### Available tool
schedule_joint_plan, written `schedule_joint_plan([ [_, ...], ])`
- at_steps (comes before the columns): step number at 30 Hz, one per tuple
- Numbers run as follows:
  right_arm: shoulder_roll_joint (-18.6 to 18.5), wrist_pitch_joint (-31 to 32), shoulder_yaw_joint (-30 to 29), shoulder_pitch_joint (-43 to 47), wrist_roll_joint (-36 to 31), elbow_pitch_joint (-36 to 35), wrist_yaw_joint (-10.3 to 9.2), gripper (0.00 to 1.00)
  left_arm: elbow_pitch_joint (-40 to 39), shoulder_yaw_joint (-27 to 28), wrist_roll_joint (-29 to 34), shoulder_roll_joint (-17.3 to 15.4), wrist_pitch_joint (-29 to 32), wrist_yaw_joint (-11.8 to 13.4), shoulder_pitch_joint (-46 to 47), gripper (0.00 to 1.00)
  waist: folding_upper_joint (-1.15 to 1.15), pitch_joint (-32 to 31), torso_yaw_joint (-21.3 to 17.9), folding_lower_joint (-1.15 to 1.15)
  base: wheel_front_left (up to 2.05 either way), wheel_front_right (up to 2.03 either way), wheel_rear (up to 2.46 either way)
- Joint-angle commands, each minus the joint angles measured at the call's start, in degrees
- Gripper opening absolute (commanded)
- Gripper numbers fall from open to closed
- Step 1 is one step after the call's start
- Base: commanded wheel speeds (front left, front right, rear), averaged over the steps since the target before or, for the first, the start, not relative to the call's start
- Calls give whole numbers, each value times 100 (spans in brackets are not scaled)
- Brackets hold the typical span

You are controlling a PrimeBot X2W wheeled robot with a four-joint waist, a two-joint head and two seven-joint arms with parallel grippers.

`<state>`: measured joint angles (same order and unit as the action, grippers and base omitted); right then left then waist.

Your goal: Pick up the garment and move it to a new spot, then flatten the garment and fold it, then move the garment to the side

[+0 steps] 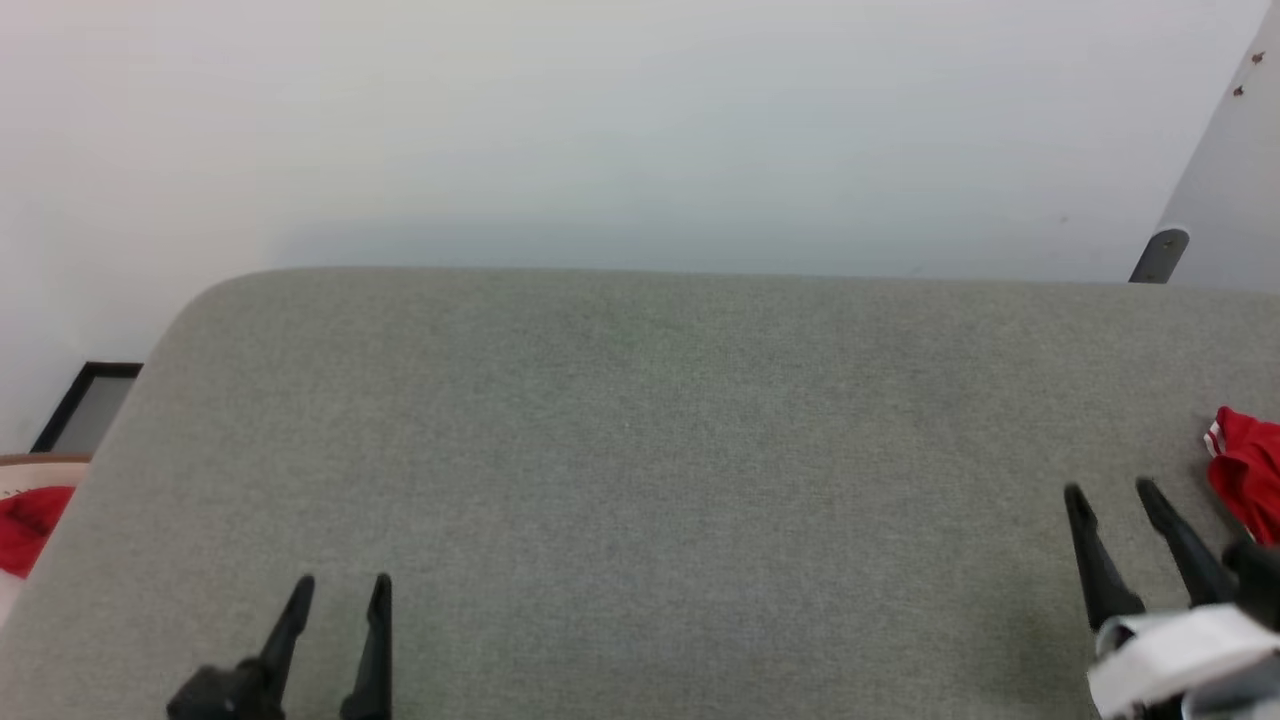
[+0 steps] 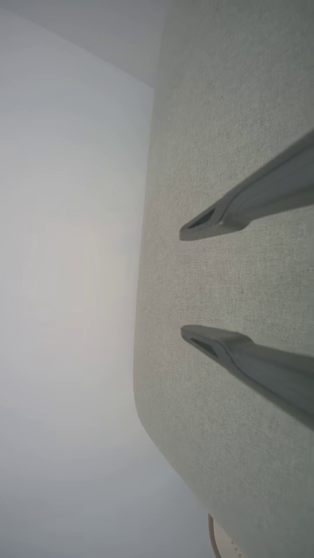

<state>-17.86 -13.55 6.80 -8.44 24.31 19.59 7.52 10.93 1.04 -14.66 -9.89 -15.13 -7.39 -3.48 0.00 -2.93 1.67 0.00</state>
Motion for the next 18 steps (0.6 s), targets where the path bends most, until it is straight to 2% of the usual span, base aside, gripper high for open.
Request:
schedule_joint_plan([
  [1, 11, 19, -69, 142, -23, -102, -6, 100, -42, 20, -9, 25, 2, -13, -100, 100, 0, -9, 14, 0, 0, 0, 0],
  [8, 21, 341, -662, 960, -196, -1054, -6, 100, -354, 45, 40, 155, 2, -13, -444, 100, 0, 72, 135, 0, 0, 0, 0],
  [12, 240, 584, -959, 1284, -305, -1640, -6, 100, -450, 113, 48, 204, 2, -13, -572, 100, 0, 103, 144, 0, 0, 0, 0],
  [18, 484, 730, -1098, 1431, -365, -1972, -7, 100, -455, 113, 100, 204, 2, -13, -506, 100, 0, 101, 140, 0, 0, 0, 0],
])
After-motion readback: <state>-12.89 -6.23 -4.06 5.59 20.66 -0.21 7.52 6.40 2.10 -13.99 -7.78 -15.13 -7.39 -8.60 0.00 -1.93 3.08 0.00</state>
